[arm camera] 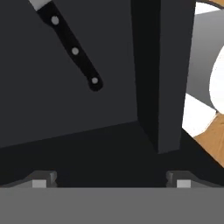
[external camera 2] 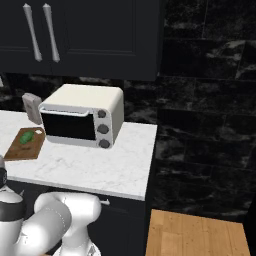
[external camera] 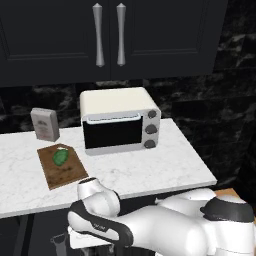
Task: Place the appropriate cutting tool for cutting the broccoli skin on the cutting board.
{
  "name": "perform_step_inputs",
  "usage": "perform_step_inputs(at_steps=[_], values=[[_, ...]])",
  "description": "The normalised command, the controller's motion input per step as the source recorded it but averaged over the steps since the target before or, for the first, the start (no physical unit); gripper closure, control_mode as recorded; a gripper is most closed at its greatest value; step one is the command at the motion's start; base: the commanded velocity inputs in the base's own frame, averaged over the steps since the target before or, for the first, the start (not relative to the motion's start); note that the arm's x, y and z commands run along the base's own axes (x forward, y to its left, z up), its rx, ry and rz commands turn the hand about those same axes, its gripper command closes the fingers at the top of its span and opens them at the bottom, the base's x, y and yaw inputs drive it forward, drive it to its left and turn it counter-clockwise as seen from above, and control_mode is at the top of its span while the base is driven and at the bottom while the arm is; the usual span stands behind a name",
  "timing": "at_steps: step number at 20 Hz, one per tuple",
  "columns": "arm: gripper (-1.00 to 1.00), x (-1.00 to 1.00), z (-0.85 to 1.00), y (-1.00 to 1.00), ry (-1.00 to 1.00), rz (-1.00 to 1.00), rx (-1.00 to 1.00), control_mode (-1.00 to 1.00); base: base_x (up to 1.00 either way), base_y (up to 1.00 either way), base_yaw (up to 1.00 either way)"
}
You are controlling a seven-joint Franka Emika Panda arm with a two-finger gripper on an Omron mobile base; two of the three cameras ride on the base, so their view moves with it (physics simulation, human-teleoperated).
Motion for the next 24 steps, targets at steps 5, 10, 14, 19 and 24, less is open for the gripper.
perform_step_inputs(at_steps=[5, 10, 14, 19, 24], values=[[-1.00, 0.27, 0.02, 0.14, -0.20, 0.01, 0.00, -1.00, 0.00, 0.00, 0.00], [-1.00, 0.02, 0.00, 0.13, -0.26, 0.02, -0.02, -1.00, 0.00, 0.00, 0.00], [-1.00, 0.13, -0.01, 0.05, -0.18, 0.01, 0.00, -1.00, 0.00, 0.00, 0.00], [-1.00, 0.29, -0.10, 0.02, -0.04, 0.08, 0.00, -1.00, 0.00, 0.00, 0.00], [-1.00, 0.36, -0.27, 0.11, 0.01, 0.15, -0.04, -1.00, 0.00, 0.00, 0.00]])
